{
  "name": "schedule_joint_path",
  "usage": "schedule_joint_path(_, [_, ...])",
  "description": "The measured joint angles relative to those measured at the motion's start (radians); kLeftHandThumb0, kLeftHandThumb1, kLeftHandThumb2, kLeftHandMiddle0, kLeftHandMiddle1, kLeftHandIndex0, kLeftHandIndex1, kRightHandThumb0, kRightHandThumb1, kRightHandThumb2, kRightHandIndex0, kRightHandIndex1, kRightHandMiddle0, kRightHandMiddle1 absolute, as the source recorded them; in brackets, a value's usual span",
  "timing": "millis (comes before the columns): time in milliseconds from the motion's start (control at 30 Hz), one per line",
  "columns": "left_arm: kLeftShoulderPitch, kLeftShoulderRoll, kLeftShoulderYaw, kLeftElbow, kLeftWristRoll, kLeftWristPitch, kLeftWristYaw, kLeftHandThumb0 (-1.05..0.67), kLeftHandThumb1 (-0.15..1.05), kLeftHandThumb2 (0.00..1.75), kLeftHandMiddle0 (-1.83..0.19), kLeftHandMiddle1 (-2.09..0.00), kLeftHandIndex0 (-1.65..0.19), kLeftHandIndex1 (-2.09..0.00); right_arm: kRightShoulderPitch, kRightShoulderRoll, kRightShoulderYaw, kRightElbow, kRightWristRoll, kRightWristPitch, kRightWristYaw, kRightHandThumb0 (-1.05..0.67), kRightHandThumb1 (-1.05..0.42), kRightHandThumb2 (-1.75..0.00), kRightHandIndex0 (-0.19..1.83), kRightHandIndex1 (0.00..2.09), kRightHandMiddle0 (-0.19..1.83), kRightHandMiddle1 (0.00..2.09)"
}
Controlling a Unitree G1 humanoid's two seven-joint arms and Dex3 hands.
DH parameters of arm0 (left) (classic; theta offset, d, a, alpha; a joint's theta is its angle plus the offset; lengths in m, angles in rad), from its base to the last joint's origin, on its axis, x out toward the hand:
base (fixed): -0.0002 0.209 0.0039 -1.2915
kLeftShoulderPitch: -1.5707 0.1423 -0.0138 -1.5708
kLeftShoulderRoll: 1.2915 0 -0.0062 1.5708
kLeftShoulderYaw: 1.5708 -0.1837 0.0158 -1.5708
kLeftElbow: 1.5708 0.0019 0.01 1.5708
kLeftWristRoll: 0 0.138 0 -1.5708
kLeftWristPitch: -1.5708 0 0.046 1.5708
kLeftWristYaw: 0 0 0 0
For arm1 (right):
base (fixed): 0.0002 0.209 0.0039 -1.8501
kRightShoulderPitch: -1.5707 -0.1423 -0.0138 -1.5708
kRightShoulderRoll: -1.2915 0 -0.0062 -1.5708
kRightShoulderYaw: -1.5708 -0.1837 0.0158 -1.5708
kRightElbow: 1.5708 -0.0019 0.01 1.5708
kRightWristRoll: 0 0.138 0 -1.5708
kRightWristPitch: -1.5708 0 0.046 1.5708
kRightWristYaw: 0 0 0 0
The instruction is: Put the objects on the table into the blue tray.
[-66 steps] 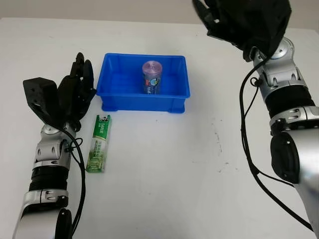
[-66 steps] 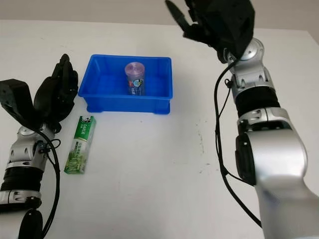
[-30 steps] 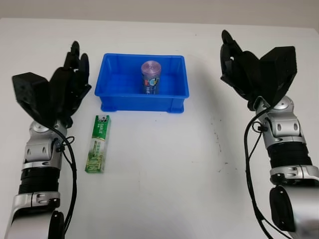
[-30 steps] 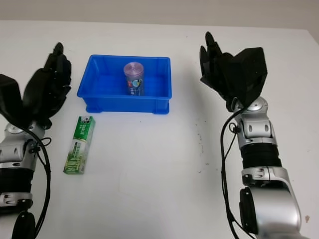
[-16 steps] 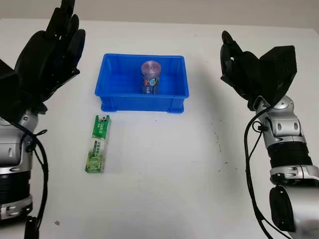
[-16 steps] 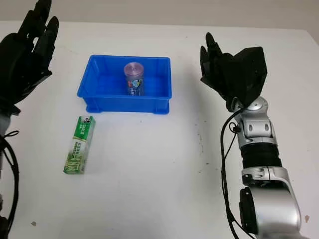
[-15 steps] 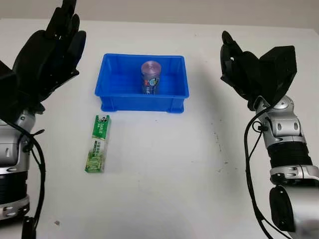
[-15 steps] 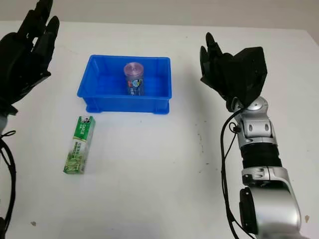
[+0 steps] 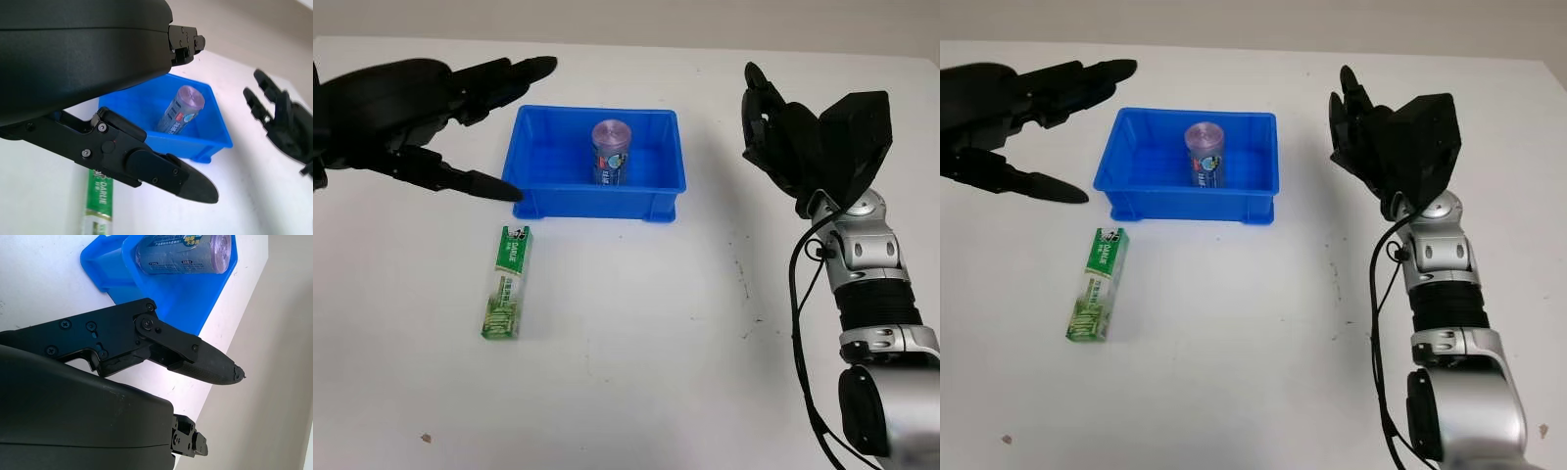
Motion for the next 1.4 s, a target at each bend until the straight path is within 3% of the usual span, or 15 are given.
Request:
schedule_joint_path(67, [-0.015, 0.008, -0.021, 0.004, 0.008, -0.011, -0.041, -0.49, 0.76, 0.04, 0.09, -0.04, 0.08, -0.04, 0.001, 0.000, -0.001, 0.000, 0.001, 0.000, -0.002, -0.68, -1.05, -0.84, -0.19, 0.00, -0.19, 0.00])
schedule_joint_path(333, [-0.065, 0.034, -0.102, -0.007, 0.128, -0.236, -0.117, -0.48, 0.76, 0.06, 0.12, -0.05, 0.09, -0.05, 0.003, 0.003, -0.004, 0.002, 0.009, 0.000, -0.021, -0.70, -1.05, -0.80, -0.19, 0.00, -0.19, 0.00])
schedule_joint_path(533, [-0.065, 0.034, -0.127, -0.003, 0.174, -0.477, -0.122, -0.53, 0.73, 0.05, 0.04, -0.07, 0.01, -0.09, 0.005, 0.010, -0.004, 0.002, 0.018, 0.000, -0.026, -0.69, -1.05, -0.79, -0.19, 0.00, -0.19, 0.00])
schedule_joint_path(833, [-0.067, 0.049, -0.143, -0.015, 0.212, -0.704, -0.122, -0.51, 0.70, 0.05, -0.02, -0.07, -0.03, -0.09, 0.005, 0.020, -0.003, 0.026, 0.018, 0.002, -0.040, -0.69, -1.05, -0.79, -0.19, 0.00, -0.19, 0.00])
schedule_joint_path(1100, [-0.109, 0.076, -0.175, -0.014, 0.248, -0.846, -0.146, -0.50, 0.74, 0.06, -0.03, -0.06, -0.03, -0.09, 0.003, 0.030, -0.002, 0.048, 0.015, -0.003, -0.050, -0.67, -1.05, -0.81, -0.19, 0.00, -0.19, 0.00])
schedule_joint_path(1133, [-0.109, 0.081, -0.177, -0.014, 0.256, -0.867, -0.144, -0.34, 0.80, 0.08, -0.04, -0.07, -0.05, -0.09, 0.004, 0.032, -0.002, 0.052, 0.016, -0.006, -0.048, -0.69, -1.05, -0.81, -0.19, 0.00, -0.19, 0.00])
schedule_joint_path(1200, [-0.107, 0.087, -0.178, -0.014, 0.272, -0.907, -0.131, -0.19, 0.88, 0.09, -0.06, -0.06, -0.07, -0.09, 0.004, 0.035, -0.002, 0.055, 0.016, -0.013, -0.047, -0.69, -1.05, -0.81, -0.19, 0.00, -0.19, 0.00])
schedule_joint_path(1400, [-0.083, 0.106, -0.181, 0.015, 0.327, -1.020, -0.078, -0.03, 0.98, 0.09, -0.06, -0.06, -0.09, -0.10, 0.002, 0.038, -0.002, 0.071, 0.016, -0.027, -0.044, -0.68, -1.05, -0.81, -0.19, 0.00, -0.19, 0.00])
